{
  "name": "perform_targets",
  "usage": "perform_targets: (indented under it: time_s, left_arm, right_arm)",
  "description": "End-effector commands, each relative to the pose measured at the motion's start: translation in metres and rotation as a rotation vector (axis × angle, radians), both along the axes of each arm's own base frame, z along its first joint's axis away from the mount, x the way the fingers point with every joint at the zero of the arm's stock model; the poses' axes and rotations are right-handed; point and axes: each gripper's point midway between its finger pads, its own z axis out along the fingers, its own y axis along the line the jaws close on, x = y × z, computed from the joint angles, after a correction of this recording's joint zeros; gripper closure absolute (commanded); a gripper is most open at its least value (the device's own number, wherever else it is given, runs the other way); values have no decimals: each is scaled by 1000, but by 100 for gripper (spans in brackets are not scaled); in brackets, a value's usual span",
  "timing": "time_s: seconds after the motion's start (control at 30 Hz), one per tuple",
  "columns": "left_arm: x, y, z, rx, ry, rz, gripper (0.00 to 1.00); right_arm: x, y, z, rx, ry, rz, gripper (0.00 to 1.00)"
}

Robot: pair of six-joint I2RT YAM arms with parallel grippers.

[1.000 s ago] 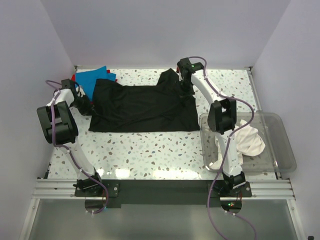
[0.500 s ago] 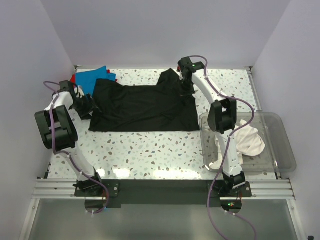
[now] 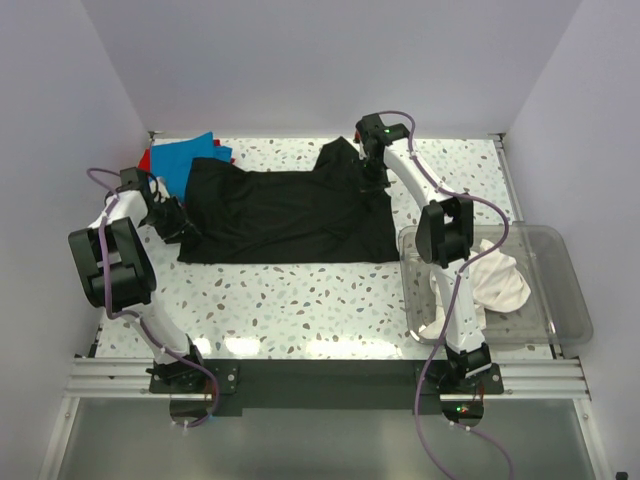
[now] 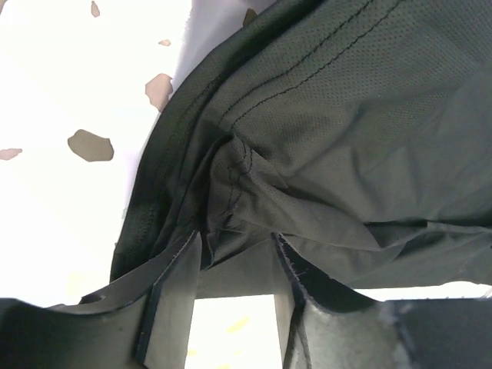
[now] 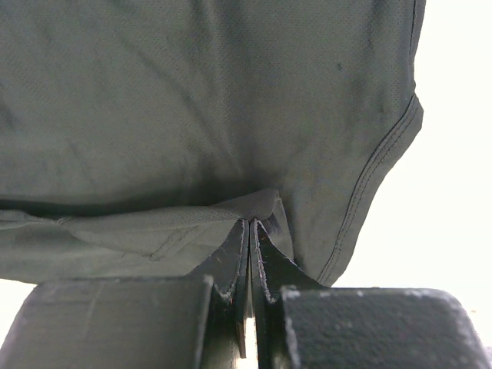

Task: Fold and stack the t-shirts
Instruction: Fold the tshirt

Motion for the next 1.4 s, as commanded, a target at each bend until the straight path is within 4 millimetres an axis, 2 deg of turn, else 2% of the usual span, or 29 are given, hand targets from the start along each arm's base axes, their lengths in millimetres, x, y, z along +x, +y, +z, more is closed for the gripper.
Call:
perform_targets:
  time_s: [0.0,0.07,0.3,0.53,0.73,0.97,1.07,1.17,1.2,1.37]
  left_arm:
    - [8,10,0,35,-38,-3,55]
    - [10,10,1,35,-48,-5,59]
    - [7,9,-11,25,-18,-7,59]
    - [8,9,-12,30,-21,-8,60]
    - [8,5,-13,8,-25,-21,87]
    - [1,2,-15,-1,-17,-28,100]
    - [3,2,-8,7,-39,-28,100]
    - [4,3,7,22,-82,-21,100]
    - [6,4,18,37,-117,-16,100]
    - [-4,-1,39,41,-174,32,100]
  right_arm:
    - [2,2,6,28,-9,0,100]
    - [2,3,5,28,-9,-2,100]
    - [3,3,5,30,-10,0,100]
    - [3,4,3,34,-7,0,100]
    - [3,7,3,42,-6,3,100]
    - [3,5,4,37,-9,4,100]
    - [3,5,2,39,-5,4,100]
    - [2,5,3,39,-5,4,100]
    - [1,5,3,39,-3,7,100]
    - [0,3,7,31,-6,12,100]
